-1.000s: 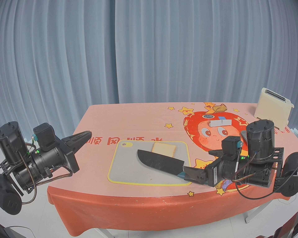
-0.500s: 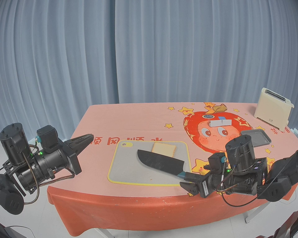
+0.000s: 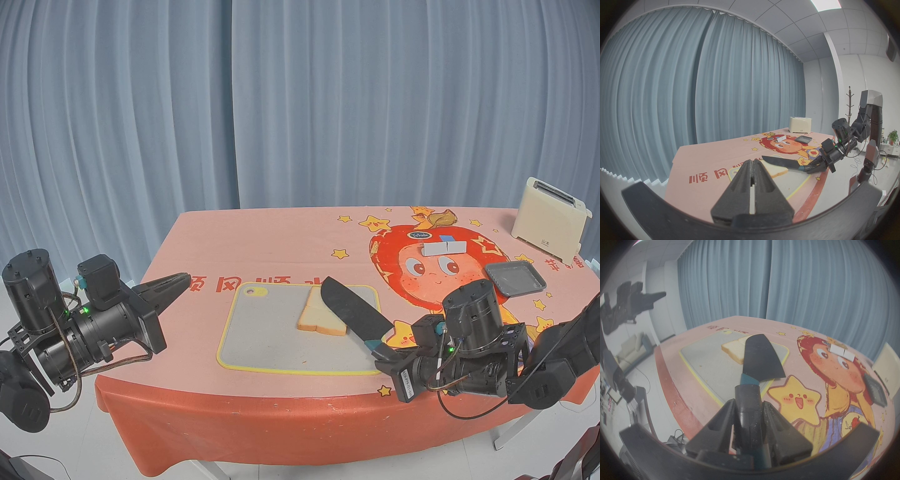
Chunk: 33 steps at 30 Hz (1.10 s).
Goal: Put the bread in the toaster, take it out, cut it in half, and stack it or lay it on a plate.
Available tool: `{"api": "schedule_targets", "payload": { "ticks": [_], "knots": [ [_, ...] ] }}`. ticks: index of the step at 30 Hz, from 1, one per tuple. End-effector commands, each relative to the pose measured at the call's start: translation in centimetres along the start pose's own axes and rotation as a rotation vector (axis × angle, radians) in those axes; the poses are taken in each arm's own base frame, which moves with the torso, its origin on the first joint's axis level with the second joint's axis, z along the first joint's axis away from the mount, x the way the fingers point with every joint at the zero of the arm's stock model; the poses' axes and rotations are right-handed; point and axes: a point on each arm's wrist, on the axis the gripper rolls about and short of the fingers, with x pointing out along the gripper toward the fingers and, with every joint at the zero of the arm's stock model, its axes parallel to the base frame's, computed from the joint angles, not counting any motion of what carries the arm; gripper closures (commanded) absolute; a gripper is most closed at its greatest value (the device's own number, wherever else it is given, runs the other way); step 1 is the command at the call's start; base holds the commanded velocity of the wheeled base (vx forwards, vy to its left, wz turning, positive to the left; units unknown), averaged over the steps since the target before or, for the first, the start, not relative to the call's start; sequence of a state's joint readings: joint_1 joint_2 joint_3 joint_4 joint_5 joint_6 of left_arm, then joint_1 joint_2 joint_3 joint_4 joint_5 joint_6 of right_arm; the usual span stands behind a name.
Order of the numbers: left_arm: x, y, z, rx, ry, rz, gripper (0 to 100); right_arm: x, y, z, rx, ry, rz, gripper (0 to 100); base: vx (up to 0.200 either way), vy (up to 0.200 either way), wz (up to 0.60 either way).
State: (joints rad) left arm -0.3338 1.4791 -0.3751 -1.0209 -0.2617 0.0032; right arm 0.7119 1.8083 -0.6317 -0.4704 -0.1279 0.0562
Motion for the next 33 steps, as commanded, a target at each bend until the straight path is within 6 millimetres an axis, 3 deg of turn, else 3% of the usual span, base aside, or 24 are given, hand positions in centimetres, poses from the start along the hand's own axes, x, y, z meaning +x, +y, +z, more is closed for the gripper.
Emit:
{"api": "schedule_targets", "payload": {
  "ticks": [1, 10, 18, 22, 23, 27, 33],
  "knots": [
    [0.0, 0.0, -0.1, -0.001, 0.003, 0.002, 100, -0.2, 0.1, 0.2, -0.001, -0.013, 0.005, 100, 0.000, 0.000, 0.00],
    [0.0, 0.0, 0.0, -0.001, 0.001, 0.002, 100, -0.9, 0.4, 1.3, 0.005, -0.118, 0.019, 100, 0.000, 0.000, 0.00],
    [0.1, -0.2, -0.1, -0.047, 0.005, -0.023, 100, -3.4, 0.4, 2.4, 0.027, -0.229, 0.037, 100, 0.000, 0.000, 0.00],
    [0.4, -1.0, 0.3, -0.203, -0.004, -0.076, 100, -4.4, 0.6, 2.2, 0.048, -0.240, 0.054, 100, 0.000, 0.000, 0.00],
    [0.6, -2.0, 0.6, -0.344, 0.006, -0.158, 100, -4.7, 1.0, 1.6, 0.053, -0.230, 0.067, 100, 0.000, 0.000, 0.00],
    [1.0, -2.2, 1.5, -0.573, 0.017, -0.243, 100, -5.5, 1.1, 0.6, 0.049, -0.223, 0.044, 100, 0.000, 0.000, 0.00],
    [1.3, -2.3, 1.9, -0.642, 0.017, -0.258, 100, -6.2, 0.8, 0.0, 0.061, -0.264, 0.034, 100, 0.000, 0.000, 0.00]
  ]
}}
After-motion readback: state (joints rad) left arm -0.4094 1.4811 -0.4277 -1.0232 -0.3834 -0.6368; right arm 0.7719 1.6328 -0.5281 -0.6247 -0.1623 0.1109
